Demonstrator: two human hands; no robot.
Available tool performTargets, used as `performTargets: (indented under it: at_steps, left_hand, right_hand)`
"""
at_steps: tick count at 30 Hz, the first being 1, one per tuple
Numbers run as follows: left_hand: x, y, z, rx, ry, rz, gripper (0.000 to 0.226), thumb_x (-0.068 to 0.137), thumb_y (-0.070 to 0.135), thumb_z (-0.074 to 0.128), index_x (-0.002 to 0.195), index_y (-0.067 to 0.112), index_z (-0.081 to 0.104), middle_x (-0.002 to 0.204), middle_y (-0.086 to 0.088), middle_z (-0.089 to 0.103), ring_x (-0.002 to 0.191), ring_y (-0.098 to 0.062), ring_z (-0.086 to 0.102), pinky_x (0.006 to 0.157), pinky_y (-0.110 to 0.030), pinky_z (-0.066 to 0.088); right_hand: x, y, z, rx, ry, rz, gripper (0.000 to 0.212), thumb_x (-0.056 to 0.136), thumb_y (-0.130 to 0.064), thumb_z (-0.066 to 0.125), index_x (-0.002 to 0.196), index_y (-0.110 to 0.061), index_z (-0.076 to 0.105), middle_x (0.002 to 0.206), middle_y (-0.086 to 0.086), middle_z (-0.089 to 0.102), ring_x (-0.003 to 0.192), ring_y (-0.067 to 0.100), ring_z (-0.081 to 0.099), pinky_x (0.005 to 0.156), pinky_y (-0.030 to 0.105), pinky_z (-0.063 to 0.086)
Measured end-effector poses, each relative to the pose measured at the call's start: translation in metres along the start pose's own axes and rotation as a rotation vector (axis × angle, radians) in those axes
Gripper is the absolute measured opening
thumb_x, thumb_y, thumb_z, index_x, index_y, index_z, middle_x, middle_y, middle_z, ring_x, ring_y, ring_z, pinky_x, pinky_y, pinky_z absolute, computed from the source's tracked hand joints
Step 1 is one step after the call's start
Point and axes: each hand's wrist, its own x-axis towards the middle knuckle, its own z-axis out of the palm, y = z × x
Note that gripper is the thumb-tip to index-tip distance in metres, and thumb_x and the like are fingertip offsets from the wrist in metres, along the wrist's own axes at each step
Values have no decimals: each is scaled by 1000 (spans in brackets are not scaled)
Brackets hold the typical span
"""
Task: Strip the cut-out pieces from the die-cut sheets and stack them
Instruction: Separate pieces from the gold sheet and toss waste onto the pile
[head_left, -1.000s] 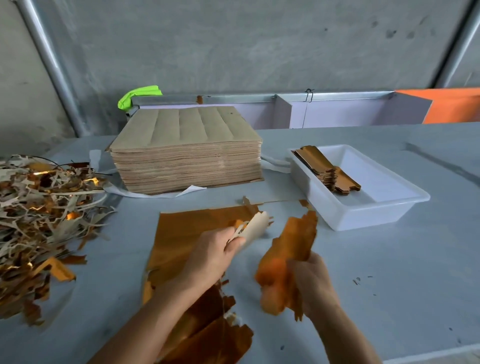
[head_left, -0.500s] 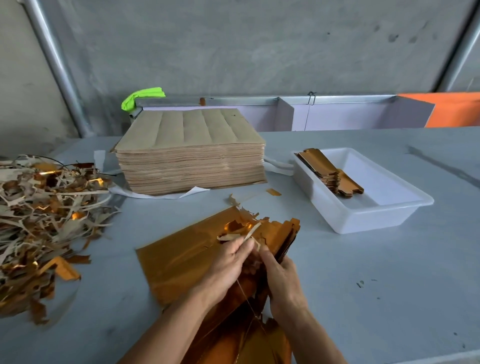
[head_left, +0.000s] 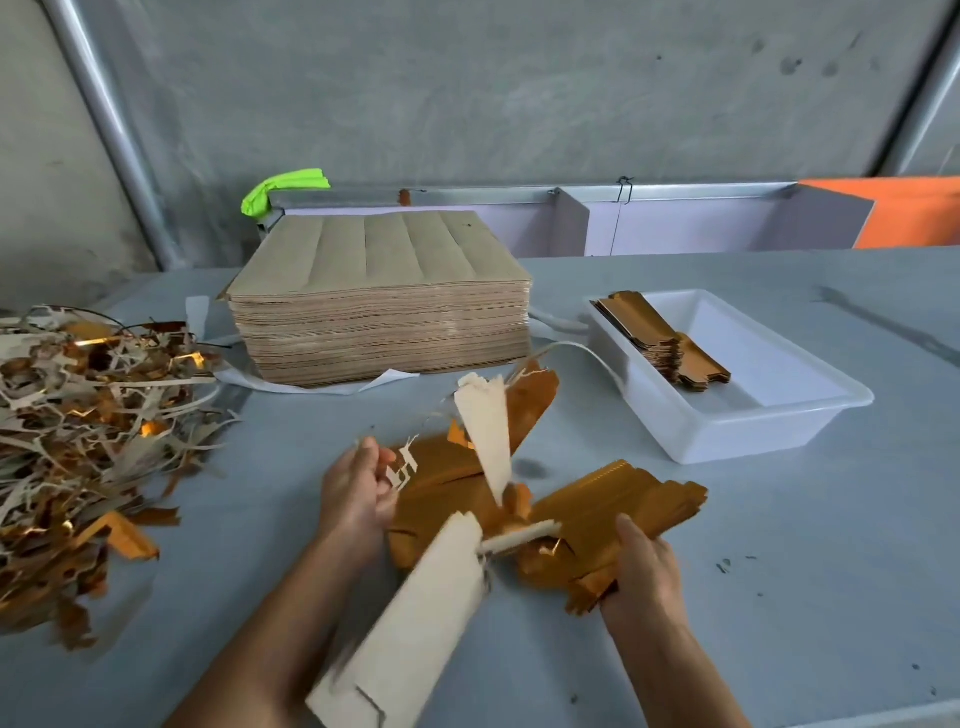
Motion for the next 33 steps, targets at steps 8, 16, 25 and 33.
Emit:
performTargets:
  at_steps: [8, 16, 25, 33]
  left_hand:
    - [9, 34, -7, 556, 59, 478, 34, 99, 26, 46, 69, 14, 55, 56, -4, 49, 51, -19, 45, 60, -30, 37]
    - [-60, 15, 49, 1275, -734, 279, 99, 41, 90, 58, 123, 34, 47, 119, 12, 53, 98, -8, 55, 71, -24, 45]
    - [-48, -14, 46, 1601, -593, 496, 37, 96, 24, 50, 133, 27, 48, 113, -7, 55, 105, -27, 58, 85, -38, 48]
    - [-49, 3, 45, 1889, -395, 622, 31, 89, -3, 42, 109, 13, 60, 112, -8, 60, 104, -29, 60, 79, -35, 46]
  right_hand:
    - [7, -9, -22, 30, 132, -31, 29, 97, -26, 47, 118, -7, 53, 101, 12, 60, 92, 30, 60, 81, 42, 50]
    - [-14, -7, -2, -32, -58, -125, 25, 99, -26, 45, 96, -8, 62, 85, 7, 74, 75, 23, 71, 59, 30, 54]
    - [-11, -24, -26, -141, 46, -178, 23, 97, -32, 48, 95, -10, 55, 85, 12, 65, 72, 26, 63, 57, 34, 50]
    - [-3, -34, -46, -55, 168, -79, 20, 97, -26, 49, 99, -7, 53, 75, 15, 58, 61, 32, 56, 36, 30, 49]
